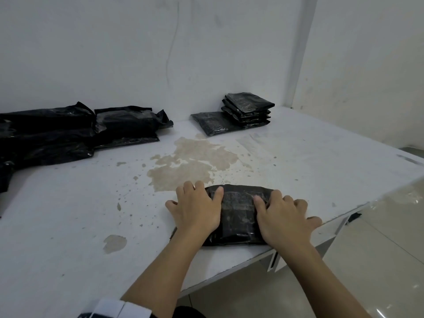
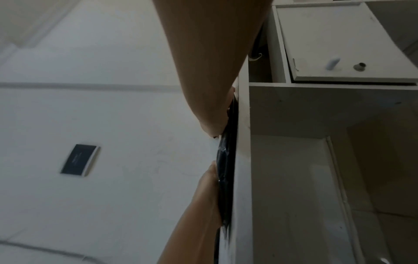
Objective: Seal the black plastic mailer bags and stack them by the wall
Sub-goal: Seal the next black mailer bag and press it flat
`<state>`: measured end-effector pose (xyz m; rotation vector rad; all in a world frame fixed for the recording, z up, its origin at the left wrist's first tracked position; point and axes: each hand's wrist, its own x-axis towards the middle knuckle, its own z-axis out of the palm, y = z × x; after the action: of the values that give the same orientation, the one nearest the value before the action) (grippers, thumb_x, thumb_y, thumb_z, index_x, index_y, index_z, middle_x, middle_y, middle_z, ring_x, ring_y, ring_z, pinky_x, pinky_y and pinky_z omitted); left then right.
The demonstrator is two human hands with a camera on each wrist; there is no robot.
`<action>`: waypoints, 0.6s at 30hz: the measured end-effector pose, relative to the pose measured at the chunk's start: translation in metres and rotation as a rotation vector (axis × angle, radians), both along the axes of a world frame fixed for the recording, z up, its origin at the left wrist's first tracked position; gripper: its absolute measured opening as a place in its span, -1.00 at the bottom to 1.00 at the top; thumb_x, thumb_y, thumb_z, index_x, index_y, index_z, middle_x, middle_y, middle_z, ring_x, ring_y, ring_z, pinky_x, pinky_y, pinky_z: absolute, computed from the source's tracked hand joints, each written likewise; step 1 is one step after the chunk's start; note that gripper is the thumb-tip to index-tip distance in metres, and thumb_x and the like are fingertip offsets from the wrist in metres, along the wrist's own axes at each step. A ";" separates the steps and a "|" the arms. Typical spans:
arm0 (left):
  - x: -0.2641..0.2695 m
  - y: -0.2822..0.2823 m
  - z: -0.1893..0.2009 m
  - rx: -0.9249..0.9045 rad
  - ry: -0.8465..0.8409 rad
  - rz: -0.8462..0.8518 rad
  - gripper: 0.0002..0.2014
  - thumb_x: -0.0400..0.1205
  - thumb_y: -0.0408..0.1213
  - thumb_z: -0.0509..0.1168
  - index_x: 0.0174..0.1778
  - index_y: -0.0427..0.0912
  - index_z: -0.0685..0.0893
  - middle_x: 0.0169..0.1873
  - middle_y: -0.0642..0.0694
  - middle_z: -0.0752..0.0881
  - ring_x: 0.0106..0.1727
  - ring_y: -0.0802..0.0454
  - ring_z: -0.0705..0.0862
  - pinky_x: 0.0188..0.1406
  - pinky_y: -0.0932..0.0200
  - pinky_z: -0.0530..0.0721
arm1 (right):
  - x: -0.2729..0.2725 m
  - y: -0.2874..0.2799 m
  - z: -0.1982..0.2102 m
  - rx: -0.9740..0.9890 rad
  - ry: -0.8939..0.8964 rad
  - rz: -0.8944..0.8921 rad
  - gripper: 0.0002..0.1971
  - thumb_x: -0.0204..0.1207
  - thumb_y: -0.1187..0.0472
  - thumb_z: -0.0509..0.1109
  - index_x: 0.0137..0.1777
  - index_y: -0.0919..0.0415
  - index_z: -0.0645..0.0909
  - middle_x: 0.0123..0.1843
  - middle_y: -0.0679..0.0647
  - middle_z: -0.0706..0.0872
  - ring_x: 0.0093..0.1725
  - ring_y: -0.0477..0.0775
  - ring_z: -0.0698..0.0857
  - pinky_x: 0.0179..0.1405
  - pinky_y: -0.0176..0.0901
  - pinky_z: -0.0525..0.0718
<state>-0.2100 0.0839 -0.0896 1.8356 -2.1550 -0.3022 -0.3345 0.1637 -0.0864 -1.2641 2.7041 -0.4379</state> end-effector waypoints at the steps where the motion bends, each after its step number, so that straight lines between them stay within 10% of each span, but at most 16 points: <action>1: 0.001 -0.001 0.000 -0.002 0.033 0.019 -0.57 0.74 0.12 -0.10 0.24 -0.08 0.50 0.23 -0.05 0.47 0.32 -0.03 0.37 0.22 -0.05 0.28 | -0.001 -0.001 -0.001 -0.017 -0.010 -0.006 -0.56 0.67 -0.24 -0.10 0.17 0.05 0.44 0.20 0.05 0.56 0.33 0.19 0.34 0.19 0.23 0.29; 11: 0.033 -0.005 0.004 0.022 0.138 -0.115 -0.71 0.74 -0.29 0.05 -0.29 -0.09 0.51 -0.22 0.03 0.50 -0.04 -0.04 0.53 -0.03 0.07 0.28 | -0.017 -0.007 0.008 -0.085 -0.139 -0.040 -0.71 0.66 -0.13 0.19 -0.15 0.01 0.58 -0.20 0.01 0.54 0.40 0.17 0.34 0.03 0.07 0.17; 14: 0.045 -0.001 0.006 0.109 0.150 -0.239 -0.66 0.78 -0.05 0.01 0.21 -0.01 0.69 0.15 0.14 0.58 0.29 0.03 0.53 0.32 0.03 0.33 | -0.013 -0.008 0.007 -0.113 -0.038 -0.029 -0.73 0.69 -0.05 0.17 -0.02 0.09 0.61 -0.18 0.04 0.49 0.30 0.18 0.47 0.10 0.01 0.31; 18: 0.059 -0.002 0.002 0.122 0.075 -0.368 -0.58 0.80 -0.10 -0.06 0.60 -0.02 0.33 0.60 0.12 0.30 0.60 0.09 0.24 0.54 0.09 0.18 | -0.008 -0.008 0.002 -0.211 -0.089 0.028 -0.77 0.71 0.12 0.14 -0.12 0.24 0.45 -0.28 0.08 0.49 0.12 0.29 0.57 -0.04 -0.02 0.56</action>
<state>-0.1505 0.0821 -0.0873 1.4465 -2.4604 -0.5833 -0.3423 0.1553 -0.0841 -1.2964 2.6177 -0.7750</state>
